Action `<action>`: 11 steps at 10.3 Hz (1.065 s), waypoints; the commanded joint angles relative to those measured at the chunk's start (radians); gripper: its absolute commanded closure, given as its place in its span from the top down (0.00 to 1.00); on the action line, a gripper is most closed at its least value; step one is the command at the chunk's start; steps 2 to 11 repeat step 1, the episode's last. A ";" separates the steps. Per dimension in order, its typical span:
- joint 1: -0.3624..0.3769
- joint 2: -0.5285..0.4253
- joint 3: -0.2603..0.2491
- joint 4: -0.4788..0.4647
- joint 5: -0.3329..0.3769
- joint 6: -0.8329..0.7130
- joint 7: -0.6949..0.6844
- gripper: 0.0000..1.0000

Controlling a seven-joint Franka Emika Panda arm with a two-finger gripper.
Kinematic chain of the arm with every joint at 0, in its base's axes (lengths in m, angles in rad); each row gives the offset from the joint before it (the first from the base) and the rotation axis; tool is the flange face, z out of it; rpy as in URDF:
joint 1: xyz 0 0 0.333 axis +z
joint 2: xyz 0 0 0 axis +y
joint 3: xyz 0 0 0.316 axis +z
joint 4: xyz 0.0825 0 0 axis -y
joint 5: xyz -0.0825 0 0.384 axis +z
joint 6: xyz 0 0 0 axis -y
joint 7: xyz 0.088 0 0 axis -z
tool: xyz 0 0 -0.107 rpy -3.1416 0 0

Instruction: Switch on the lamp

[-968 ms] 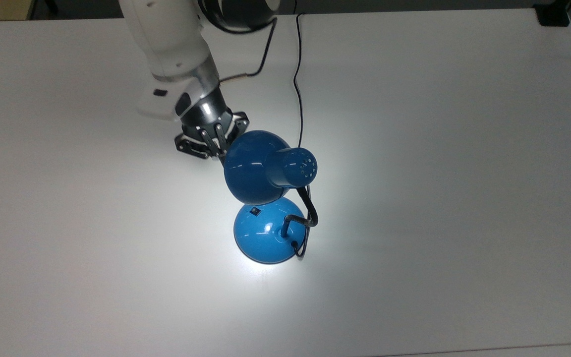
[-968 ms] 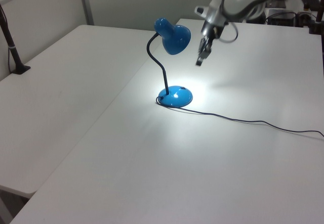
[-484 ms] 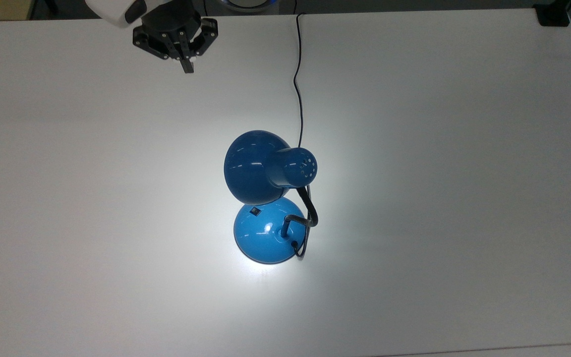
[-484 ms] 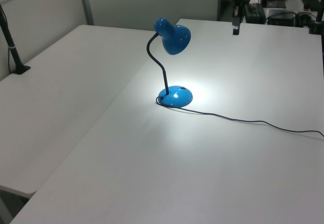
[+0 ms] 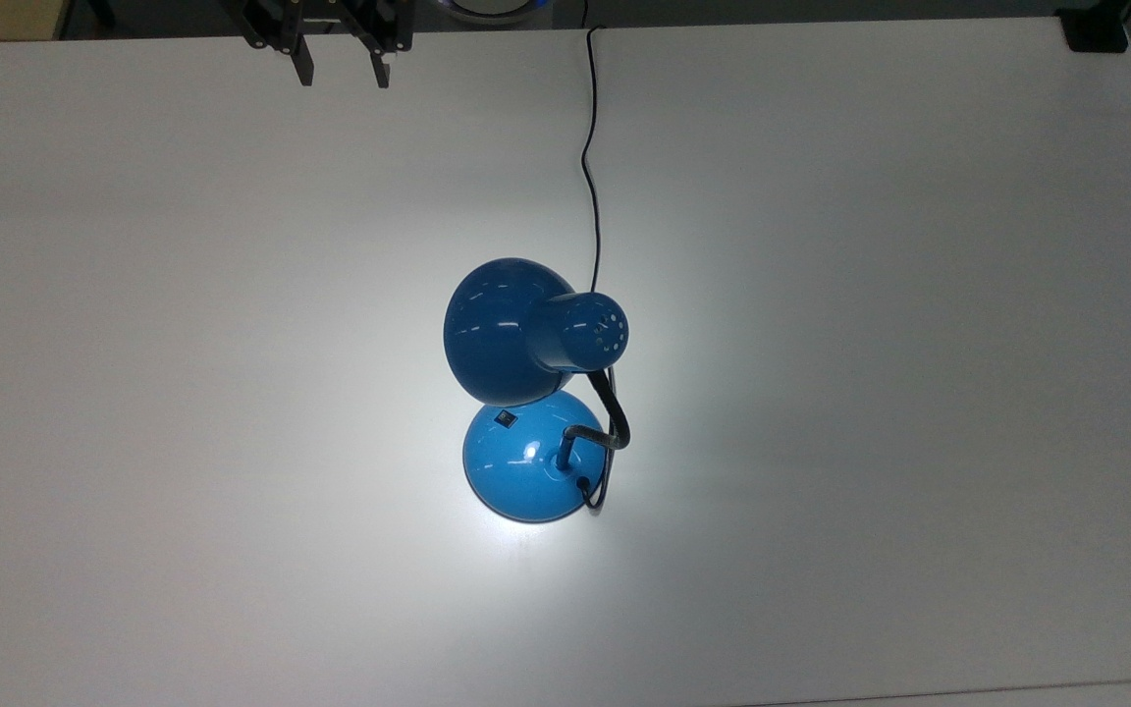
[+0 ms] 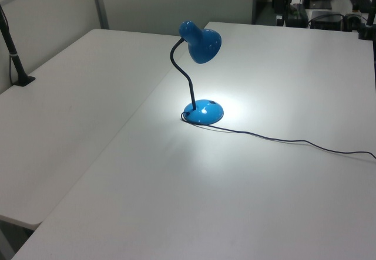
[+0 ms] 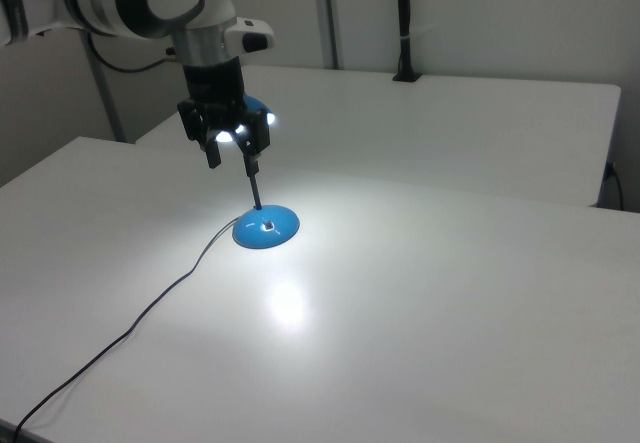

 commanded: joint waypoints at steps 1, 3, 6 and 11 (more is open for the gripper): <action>0.009 -0.010 -0.017 0.014 -0.008 -0.032 0.024 1.00; 0.009 -0.010 -0.017 0.014 -0.008 -0.032 0.024 1.00; 0.009 -0.010 -0.017 0.014 -0.008 -0.032 0.024 1.00; 0.009 -0.010 -0.017 0.014 -0.008 -0.032 0.024 1.00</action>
